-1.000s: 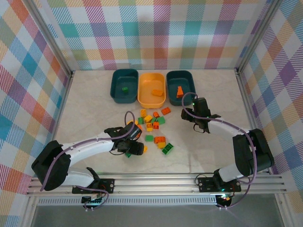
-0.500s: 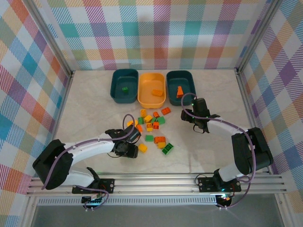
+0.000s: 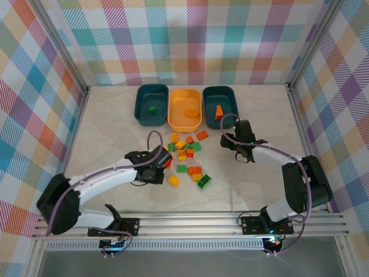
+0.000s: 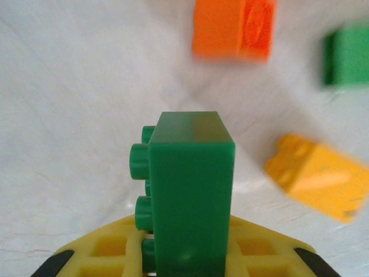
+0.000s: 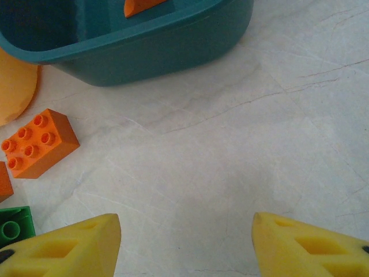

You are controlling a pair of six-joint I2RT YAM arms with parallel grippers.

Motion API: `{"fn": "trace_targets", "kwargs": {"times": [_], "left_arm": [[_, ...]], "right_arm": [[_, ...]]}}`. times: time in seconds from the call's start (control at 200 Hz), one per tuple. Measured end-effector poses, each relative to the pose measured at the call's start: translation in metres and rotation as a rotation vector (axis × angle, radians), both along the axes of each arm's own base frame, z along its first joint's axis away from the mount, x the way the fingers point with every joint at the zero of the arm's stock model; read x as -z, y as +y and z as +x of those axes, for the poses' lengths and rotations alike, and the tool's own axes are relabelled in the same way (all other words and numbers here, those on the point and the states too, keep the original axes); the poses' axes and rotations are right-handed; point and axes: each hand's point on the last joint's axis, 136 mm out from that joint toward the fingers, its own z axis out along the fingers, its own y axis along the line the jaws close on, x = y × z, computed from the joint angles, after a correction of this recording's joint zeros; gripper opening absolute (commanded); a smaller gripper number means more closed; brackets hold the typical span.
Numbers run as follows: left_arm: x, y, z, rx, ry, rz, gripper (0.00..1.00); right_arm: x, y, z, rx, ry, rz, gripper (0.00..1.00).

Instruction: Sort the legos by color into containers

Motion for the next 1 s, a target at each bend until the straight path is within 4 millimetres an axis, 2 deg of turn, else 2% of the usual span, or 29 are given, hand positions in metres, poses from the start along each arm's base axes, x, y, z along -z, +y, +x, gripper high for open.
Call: {"fn": "trace_targets", "kwargs": {"times": [0.075,0.14,0.265,0.365,0.48,0.64,0.805,0.885,1.0], "left_arm": [[-0.037,-0.001,0.026,-0.047,-0.105,-0.052,0.0],[-0.061,0.002,0.054,-0.105,-0.166,-0.086,0.0],[-0.079,0.008,0.119,-0.214,-0.208,-0.134,0.0],[-0.072,0.011,0.175,-0.283,-0.19,-0.178,0.0],[-0.053,0.016,0.236,-0.345,-0.162,-0.196,0.0],[-0.03,0.02,0.305,-0.395,-0.155,-0.221,0.0],[-0.014,0.022,0.341,-0.407,-0.141,-0.225,0.07],[-0.01,0.023,0.347,-0.41,-0.132,-0.219,0.11],[-0.001,0.024,0.347,-0.413,-0.111,-0.212,0.22]], "right_arm": [[0.0,0.0,0.0,0.0,0.0,0.0,0.62],[0.0,0.0,0.0,0.0,0.0,0.0,0.62],[0.0,0.0,0.0,0.0,-0.002,0.001,0.61],[0.0,0.0,0.0,0.0,-0.002,0.001,0.61],[0.0,0.0,0.0,0.0,-0.002,0.001,0.61],[0.0,0.0,0.001,0.0,-0.003,0.001,0.62],[0.0,0.0,0.001,0.0,-0.003,0.001,0.62],[0.0,0.0,0.0,0.0,-0.002,0.001,0.62],[0.0,0.001,0.0,-0.002,-0.003,0.001,0.62]]}}
